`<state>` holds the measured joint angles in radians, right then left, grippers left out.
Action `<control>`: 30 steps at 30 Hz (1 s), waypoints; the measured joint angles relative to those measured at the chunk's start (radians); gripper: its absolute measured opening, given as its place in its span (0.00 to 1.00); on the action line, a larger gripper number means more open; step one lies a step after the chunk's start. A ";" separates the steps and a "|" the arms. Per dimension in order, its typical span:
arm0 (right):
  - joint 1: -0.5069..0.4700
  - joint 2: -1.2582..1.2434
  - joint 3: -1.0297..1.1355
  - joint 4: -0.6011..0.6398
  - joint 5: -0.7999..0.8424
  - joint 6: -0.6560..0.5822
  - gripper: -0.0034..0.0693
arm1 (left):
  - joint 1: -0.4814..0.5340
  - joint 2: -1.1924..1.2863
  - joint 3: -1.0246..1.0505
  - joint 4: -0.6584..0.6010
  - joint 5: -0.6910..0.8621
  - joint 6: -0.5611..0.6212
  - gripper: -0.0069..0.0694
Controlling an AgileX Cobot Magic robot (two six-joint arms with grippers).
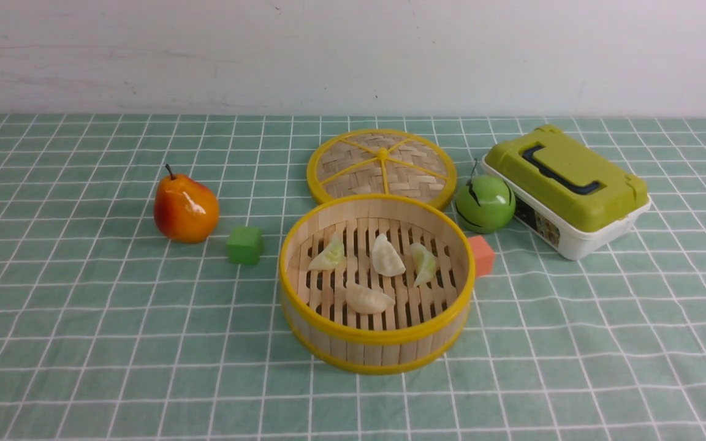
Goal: Put the dumplings into the steamer on the table with the blue tablecloth.
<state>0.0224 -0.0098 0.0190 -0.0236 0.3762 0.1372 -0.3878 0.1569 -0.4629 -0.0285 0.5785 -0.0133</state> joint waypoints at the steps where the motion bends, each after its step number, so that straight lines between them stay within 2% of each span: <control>1: 0.000 0.000 0.000 0.000 0.000 0.000 0.06 | 0.016 -0.009 0.033 0.016 -0.066 0.000 0.17; 3: 0.000 0.000 0.000 0.000 0.000 0.000 0.06 | 0.063 -0.030 0.094 0.029 -0.165 -0.001 0.09; 4: 0.000 0.000 0.000 0.000 0.000 0.000 0.06 | 0.070 -0.033 0.101 0.029 -0.176 -0.004 0.08; 7: 0.000 0.000 0.000 0.000 0.000 0.000 0.07 | 0.213 -0.097 0.246 0.029 -0.347 -0.060 0.07; 11: 0.000 0.000 0.000 0.000 0.000 0.000 0.08 | 0.344 -0.163 0.365 0.029 -0.424 -0.136 0.07; 16: 0.000 0.000 0.000 0.000 0.000 0.000 0.08 | 0.415 -0.167 0.472 0.037 -0.385 -0.166 0.07; 25: 0.000 0.000 0.000 0.000 0.000 0.000 0.10 | 0.417 -0.167 0.492 0.042 -0.218 -0.169 0.07; 30: 0.000 0.000 0.000 0.000 0.000 0.000 0.11 | 0.417 -0.167 0.493 0.039 -0.203 -0.169 0.07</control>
<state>0.0224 -0.0098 0.0190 -0.0236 0.3762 0.1372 0.0291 -0.0102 0.0299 0.0107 0.3759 -0.1824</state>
